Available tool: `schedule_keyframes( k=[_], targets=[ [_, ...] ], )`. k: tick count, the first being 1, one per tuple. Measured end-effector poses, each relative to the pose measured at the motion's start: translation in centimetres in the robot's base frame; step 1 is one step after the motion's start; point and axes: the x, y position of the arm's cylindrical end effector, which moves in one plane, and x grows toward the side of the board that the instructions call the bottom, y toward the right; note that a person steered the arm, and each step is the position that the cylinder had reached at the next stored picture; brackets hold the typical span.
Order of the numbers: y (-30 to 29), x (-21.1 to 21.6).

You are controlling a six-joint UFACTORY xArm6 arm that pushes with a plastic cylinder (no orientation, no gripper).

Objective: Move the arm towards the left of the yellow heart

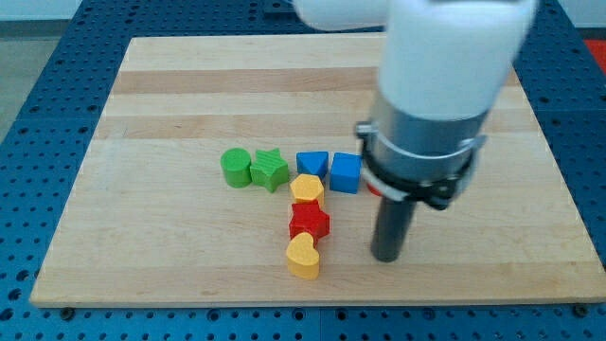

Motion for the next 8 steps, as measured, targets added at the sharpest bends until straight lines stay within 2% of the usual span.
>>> schedule_keyframes(
  k=[1, 2, 6, 7, 8],
  targets=[
    [-1.0, 3.3],
    [-2.2, 3.9],
    [-3.6, 4.0],
    [-8.7, 4.0],
    [-8.7, 4.0]
  ],
)
